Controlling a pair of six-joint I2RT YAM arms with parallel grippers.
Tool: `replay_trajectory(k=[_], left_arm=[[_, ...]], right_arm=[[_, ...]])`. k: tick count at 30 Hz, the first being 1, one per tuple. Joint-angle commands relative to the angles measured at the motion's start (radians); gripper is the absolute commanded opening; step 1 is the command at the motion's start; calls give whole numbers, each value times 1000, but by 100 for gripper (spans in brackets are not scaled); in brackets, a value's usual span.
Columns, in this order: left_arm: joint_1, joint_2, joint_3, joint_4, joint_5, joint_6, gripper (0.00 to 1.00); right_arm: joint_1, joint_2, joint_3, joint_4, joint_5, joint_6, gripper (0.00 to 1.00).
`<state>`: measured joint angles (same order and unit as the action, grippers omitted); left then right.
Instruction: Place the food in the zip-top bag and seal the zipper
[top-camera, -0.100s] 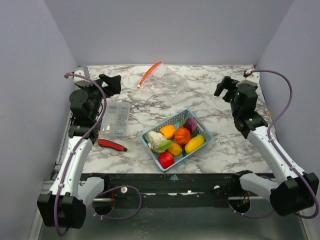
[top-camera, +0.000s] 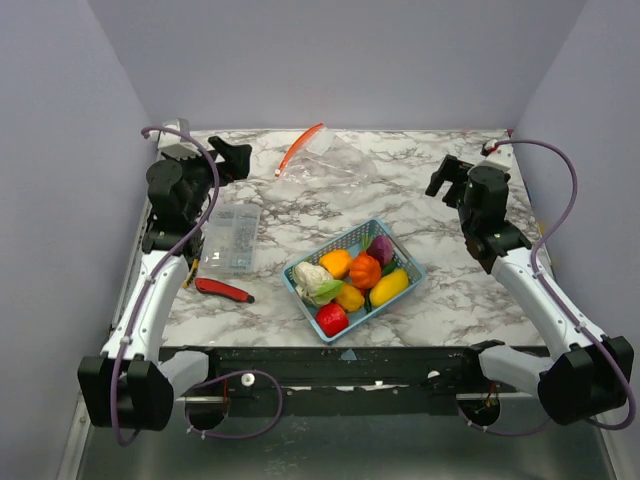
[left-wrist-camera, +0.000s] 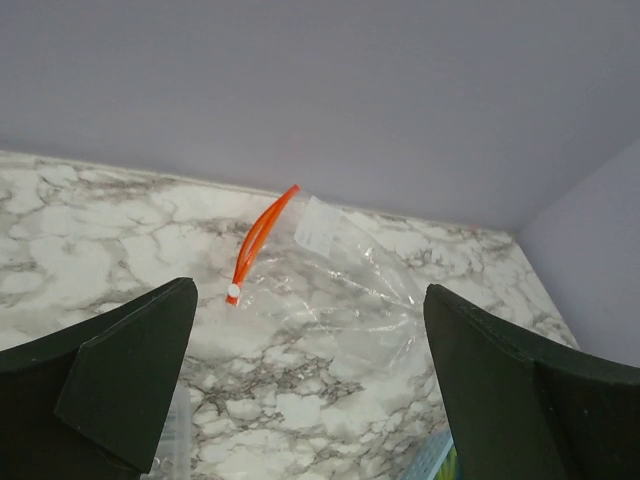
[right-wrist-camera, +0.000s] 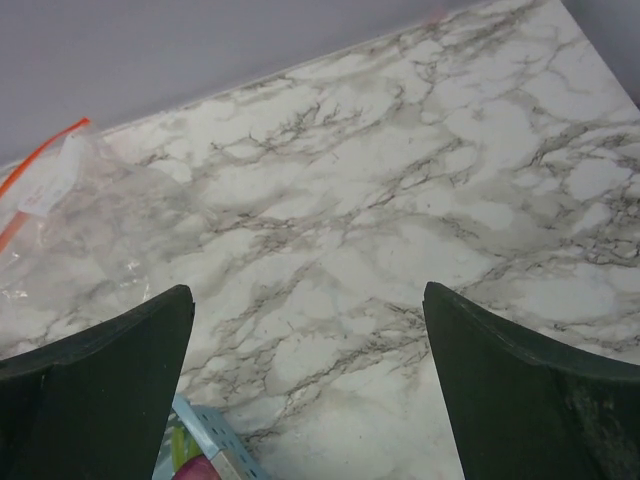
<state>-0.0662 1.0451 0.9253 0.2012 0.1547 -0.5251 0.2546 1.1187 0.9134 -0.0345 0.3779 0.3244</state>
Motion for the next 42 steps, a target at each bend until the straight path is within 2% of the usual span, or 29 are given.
replay_trajectory(k=[1, 8, 11, 16, 19, 24, 27, 33, 42], left_arm=[[8, 172, 113, -64, 160, -9, 99], [20, 500, 364, -75, 374, -88, 99], [30, 682, 542, -108, 445, -169, 99], [33, 974, 860, -178, 558, -223, 98], [32, 1108, 1003, -162, 592, -219, 91], [25, 1297, 1197, -166, 608, -240, 85], [10, 1340, 1223, -163, 563, -242, 85], [-24, 1359, 1151, -159, 392, -239, 85], [-49, 1414, 1174, -226, 309, -287, 84]], right_arm=[[-3, 36, 39, -75, -17, 35, 100], [-4, 44, 21, -112, -135, 78, 100], [-3, 57, 4, -102, -233, 100, 100], [-5, 93, -26, -85, -365, 152, 100], [-5, 117, -27, -89, -430, 159, 100], [-5, 129, -26, -102, -455, 154, 100], [-5, 126, -28, -104, -452, 152, 100], [-5, 125, -37, -101, -446, 151, 100], [-5, 114, -47, -113, -445, 155, 100]])
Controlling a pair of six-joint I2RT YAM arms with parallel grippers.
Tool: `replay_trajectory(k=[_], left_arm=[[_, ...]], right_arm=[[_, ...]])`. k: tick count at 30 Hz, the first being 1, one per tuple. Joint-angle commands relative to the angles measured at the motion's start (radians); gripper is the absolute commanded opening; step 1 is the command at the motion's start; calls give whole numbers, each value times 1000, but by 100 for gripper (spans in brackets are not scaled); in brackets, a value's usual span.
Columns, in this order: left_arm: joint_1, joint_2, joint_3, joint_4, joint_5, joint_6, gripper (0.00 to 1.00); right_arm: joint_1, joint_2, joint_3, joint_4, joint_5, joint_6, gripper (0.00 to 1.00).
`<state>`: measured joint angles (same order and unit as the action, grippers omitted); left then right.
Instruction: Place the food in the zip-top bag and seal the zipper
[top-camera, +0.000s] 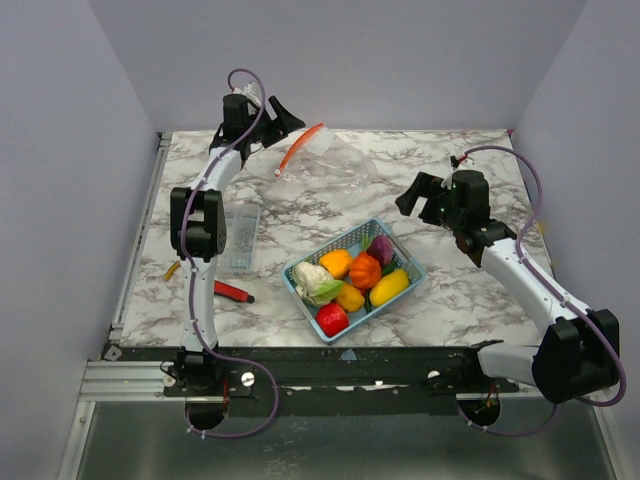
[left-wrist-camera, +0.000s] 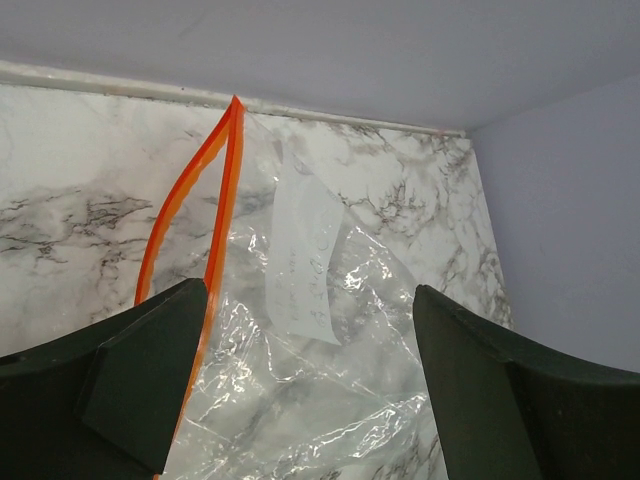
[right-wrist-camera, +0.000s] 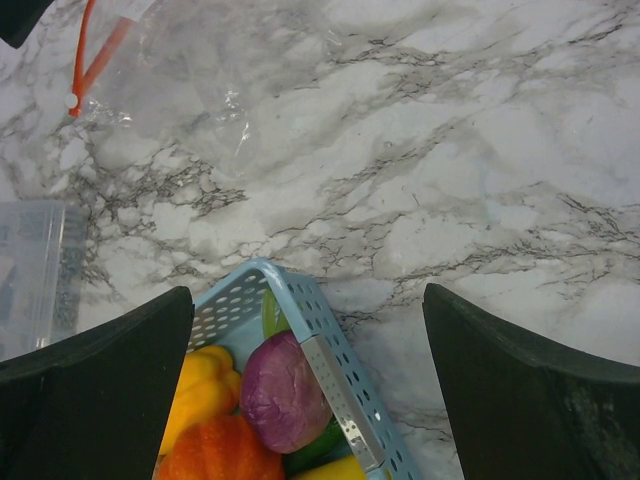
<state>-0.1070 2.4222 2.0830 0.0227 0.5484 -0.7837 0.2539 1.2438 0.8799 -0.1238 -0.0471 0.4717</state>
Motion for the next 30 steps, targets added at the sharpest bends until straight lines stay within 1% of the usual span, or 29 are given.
replay_trajectory(k=[1, 4, 7, 10, 12, 14, 17, 21, 22, 23, 24, 27, 30], left_arm=[[-9, 41, 25, -65, -92, -34, 82], [-10, 54, 41, -88, -85, -45, 78], [-10, 68, 49, -108, -52, -67, 68], [-19, 72, 39, -105, -20, -72, 62], [-24, 66, 26, -97, 0, -74, 55], [-26, 57, 5, -72, 21, -81, 46], [-27, 26, -34, -38, 40, -75, 30], [-26, -17, -49, -29, 79, -43, 11], [-27, -26, -49, -30, 91, -37, 5], [-28, -36, -50, -29, 105, -28, 2], [-26, -48, -53, -27, 116, -22, 0], [-27, -80, -70, -21, 150, -2, 0], [-26, -136, -112, -21, 150, 28, 0]], right_arm=[[-5, -11, -11, -25, -24, 11, 100], [-4, -14, -5, -31, -36, 16, 100], [-4, -21, -7, -31, -37, 26, 100], [-4, -28, -12, -28, -49, 32, 100], [-5, -32, -11, -27, -56, 35, 100], [-4, -26, -3, -30, -66, 38, 100], [-3, -13, 14, -45, -76, 46, 100], [-3, 0, 18, -58, -113, 71, 100], [-4, 2, 20, -64, -125, 79, 100], [-3, 4, 21, -68, -132, 89, 100], [-3, 5, 21, -75, -142, 97, 100], [-3, 5, 24, -93, -158, 123, 100], [-3, 0, 24, -113, -159, 148, 100]])
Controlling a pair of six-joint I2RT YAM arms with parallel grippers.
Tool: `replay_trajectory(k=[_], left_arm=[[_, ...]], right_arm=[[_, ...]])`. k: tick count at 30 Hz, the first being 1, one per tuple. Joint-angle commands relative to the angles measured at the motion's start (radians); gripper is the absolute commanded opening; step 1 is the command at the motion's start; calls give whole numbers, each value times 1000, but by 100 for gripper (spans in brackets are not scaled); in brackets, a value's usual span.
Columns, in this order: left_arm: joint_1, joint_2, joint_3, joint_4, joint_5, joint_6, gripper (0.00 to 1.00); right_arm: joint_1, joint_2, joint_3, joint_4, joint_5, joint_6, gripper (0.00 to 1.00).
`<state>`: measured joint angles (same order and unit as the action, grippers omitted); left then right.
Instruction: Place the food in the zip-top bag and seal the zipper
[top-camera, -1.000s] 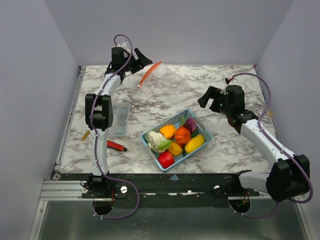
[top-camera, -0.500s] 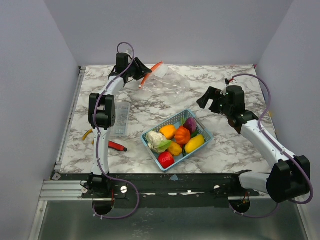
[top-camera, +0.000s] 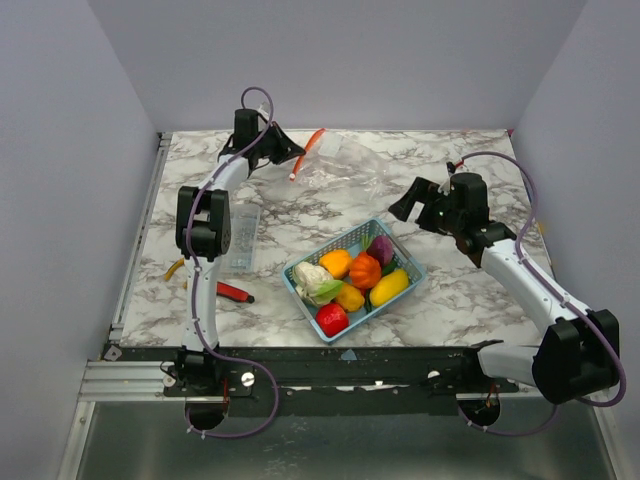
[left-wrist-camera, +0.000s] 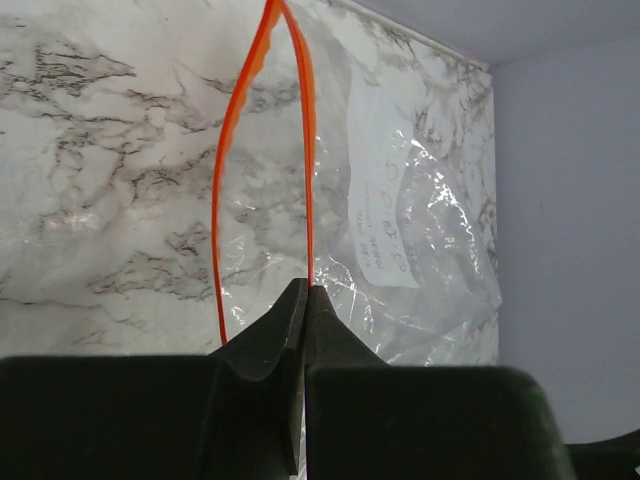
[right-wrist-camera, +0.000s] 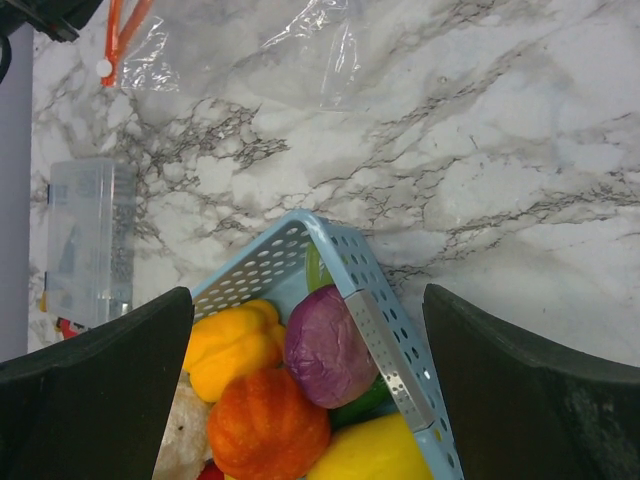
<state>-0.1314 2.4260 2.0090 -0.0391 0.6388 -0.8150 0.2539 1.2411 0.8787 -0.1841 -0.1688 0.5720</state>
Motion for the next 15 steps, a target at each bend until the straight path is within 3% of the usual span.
replay_trajectory(k=[1, 12, 15], left_arm=[[-3, -162, -49, 11, 51, 75, 0], [-2, -426, -51, -433, -224, 363, 0], [-4, -525, -107, -483, -298, 430, 0]], right_arm=[[-2, 2, 25, -57, -40, 53, 100], [13, 56, 100, -130, 88, 160, 100], [33, 94, 135, -137, 96, 178, 100]])
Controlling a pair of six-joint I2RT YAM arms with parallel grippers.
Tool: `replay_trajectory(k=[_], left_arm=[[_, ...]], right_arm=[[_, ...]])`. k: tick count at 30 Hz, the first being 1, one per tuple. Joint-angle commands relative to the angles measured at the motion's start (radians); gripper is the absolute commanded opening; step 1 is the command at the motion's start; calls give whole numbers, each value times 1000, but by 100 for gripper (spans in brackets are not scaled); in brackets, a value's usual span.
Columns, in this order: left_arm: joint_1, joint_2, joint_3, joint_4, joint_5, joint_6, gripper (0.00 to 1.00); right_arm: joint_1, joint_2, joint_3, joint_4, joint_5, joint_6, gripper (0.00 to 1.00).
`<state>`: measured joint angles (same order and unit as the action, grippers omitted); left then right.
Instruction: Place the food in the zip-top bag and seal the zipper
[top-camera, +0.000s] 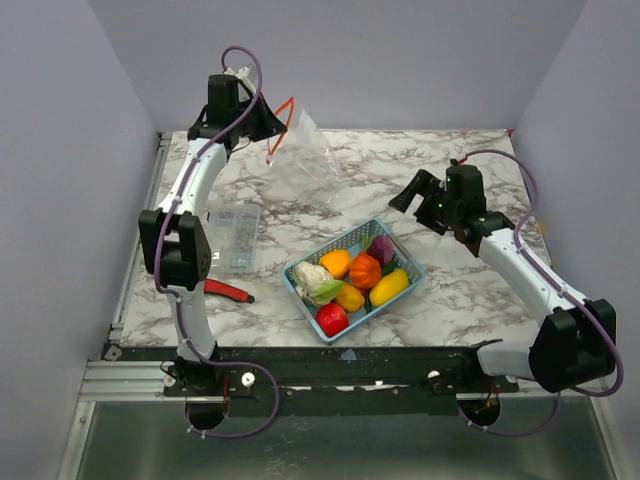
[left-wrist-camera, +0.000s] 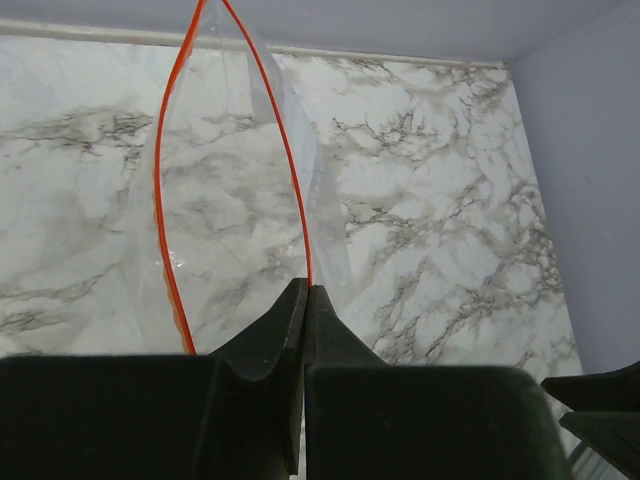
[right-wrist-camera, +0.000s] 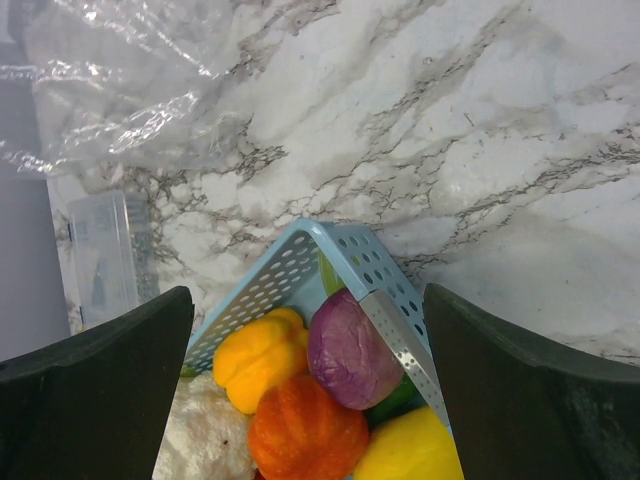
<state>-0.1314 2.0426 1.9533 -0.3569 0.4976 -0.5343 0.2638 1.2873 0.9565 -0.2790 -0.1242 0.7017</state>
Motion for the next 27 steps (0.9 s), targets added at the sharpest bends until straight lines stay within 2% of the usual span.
replay_trajectory(k=[1, 6, 12, 15, 20, 27], left_arm=[[-6, -173, -62, -188, -181, 178, 0], [-42, -306, -132, -261, -265, 272, 0], [-129, -430, -338, -184, -271, 272, 0], [-161, -451, -418, -148, -264, 269, 0], [-211, -467, -467, -128, -271, 263, 0], [-249, -460, -483, -107, -214, 234, 0]], right_arm=[[40, 62, 75, -46, 66, 51, 100], [162, 155, 206, -90, 207, 52, 100], [213, 290, 387, -103, 213, 109, 100], [232, 339, 463, -93, 200, 116, 100], [235, 413, 581, -110, 165, 100, 97], [270, 525, 775, -184, 255, 142, 95]])
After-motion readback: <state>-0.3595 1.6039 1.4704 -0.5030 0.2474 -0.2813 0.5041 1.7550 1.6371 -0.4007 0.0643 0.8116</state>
